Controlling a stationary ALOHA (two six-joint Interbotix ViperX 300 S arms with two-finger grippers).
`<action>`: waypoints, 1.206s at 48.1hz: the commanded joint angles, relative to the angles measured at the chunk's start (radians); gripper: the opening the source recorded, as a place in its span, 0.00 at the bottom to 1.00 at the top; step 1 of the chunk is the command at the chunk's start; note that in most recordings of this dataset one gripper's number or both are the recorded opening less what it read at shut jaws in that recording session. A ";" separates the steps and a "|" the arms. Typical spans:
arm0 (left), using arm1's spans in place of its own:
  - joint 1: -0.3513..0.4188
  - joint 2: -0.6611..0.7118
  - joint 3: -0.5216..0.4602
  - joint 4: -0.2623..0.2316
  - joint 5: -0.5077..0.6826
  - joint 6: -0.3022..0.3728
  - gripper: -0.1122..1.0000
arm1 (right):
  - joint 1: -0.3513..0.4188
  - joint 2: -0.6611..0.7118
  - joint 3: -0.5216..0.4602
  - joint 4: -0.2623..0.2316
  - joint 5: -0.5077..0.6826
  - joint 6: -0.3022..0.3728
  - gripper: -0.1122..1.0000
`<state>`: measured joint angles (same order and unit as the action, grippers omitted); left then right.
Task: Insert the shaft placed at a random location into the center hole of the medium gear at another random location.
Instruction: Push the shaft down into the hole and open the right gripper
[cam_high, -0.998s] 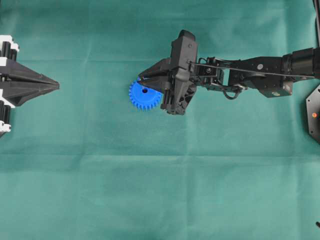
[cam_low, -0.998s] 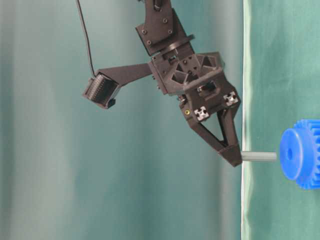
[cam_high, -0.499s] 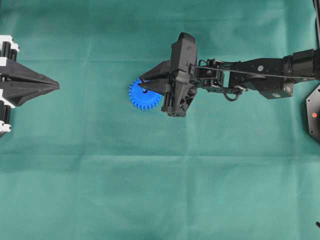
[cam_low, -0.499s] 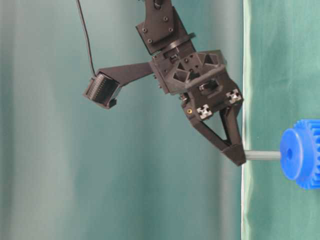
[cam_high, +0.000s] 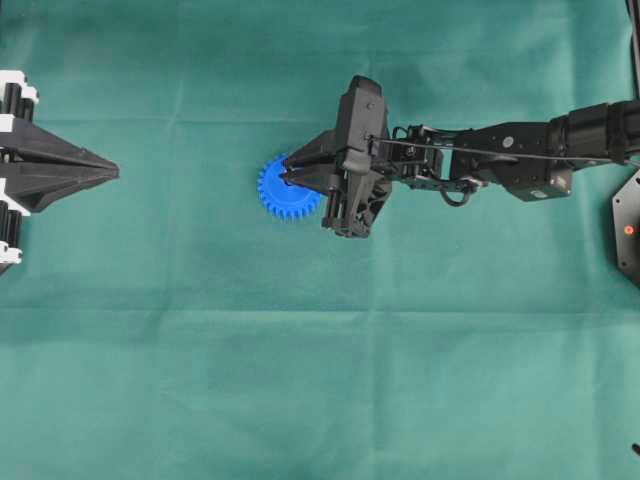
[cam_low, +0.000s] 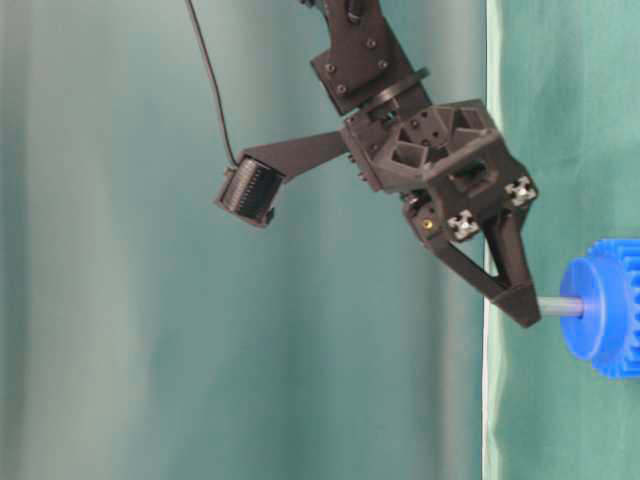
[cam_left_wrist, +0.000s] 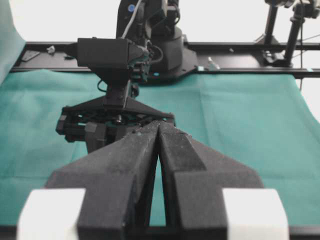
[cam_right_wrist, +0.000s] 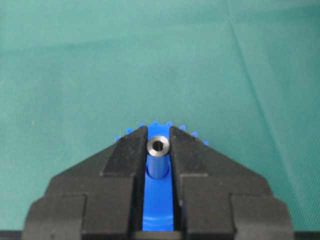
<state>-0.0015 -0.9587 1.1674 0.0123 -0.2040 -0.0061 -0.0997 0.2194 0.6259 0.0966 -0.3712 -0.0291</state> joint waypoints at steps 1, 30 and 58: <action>-0.002 0.008 -0.017 0.003 -0.005 -0.002 0.10 | -0.003 -0.012 -0.011 0.003 -0.017 0.000 0.22; -0.002 0.008 -0.015 0.003 -0.005 0.000 0.10 | -0.003 0.049 -0.029 0.003 -0.025 0.000 0.22; -0.002 0.008 -0.017 0.003 -0.005 -0.002 0.10 | 0.000 0.046 -0.031 0.005 -0.025 0.003 0.56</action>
<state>-0.0015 -0.9587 1.1674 0.0123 -0.2040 -0.0061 -0.0997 0.2823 0.6167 0.0966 -0.3881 -0.0291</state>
